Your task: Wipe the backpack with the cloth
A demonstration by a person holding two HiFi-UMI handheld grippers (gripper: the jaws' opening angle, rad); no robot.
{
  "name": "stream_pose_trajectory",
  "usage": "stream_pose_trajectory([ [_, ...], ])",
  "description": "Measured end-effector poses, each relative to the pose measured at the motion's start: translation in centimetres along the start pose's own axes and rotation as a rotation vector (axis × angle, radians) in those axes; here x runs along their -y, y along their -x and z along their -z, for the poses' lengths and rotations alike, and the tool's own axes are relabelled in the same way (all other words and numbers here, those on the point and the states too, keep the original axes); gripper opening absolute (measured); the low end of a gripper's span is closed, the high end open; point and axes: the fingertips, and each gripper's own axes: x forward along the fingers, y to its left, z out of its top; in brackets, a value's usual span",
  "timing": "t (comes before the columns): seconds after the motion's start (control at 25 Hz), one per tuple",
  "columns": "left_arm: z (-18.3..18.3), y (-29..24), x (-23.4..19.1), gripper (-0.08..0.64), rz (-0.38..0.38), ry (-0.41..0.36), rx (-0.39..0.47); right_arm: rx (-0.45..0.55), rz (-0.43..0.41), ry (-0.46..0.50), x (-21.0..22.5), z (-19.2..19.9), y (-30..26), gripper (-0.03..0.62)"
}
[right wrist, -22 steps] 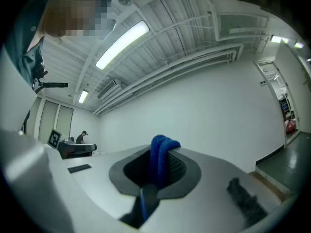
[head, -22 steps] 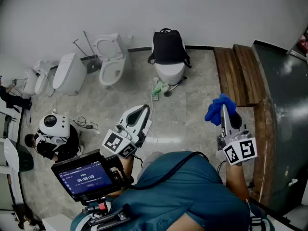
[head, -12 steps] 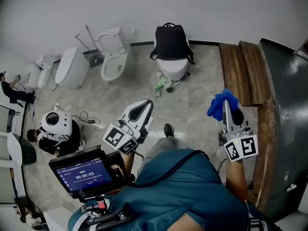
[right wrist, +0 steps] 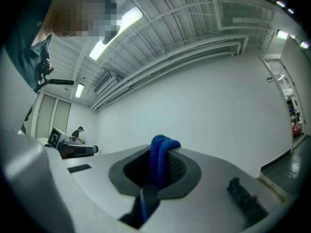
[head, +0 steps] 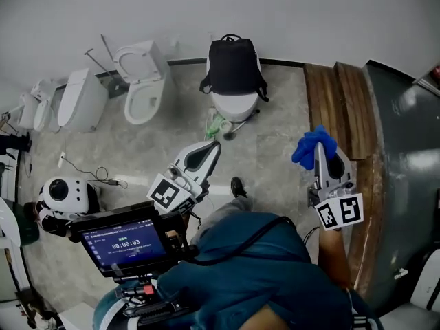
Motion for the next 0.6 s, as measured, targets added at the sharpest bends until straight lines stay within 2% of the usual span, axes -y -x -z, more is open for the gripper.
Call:
stream_pose_trajectory([
  [0.24,-0.4,-6.3,-8.6,0.003,0.031,-0.006,0.006,0.023,0.012,0.032,2.9,-0.4,-10.0,0.023],
  [0.36,-0.8,-8.4,-12.0,0.003,0.043,-0.033,0.018,0.041,0.014,0.032,3.4,0.0,-14.3,0.023],
  [0.6,-1.2,-10.3,-17.8,0.003,-0.034,-0.071,0.054,0.031,-0.022,0.048,4.3,0.9,-20.6,0.023],
])
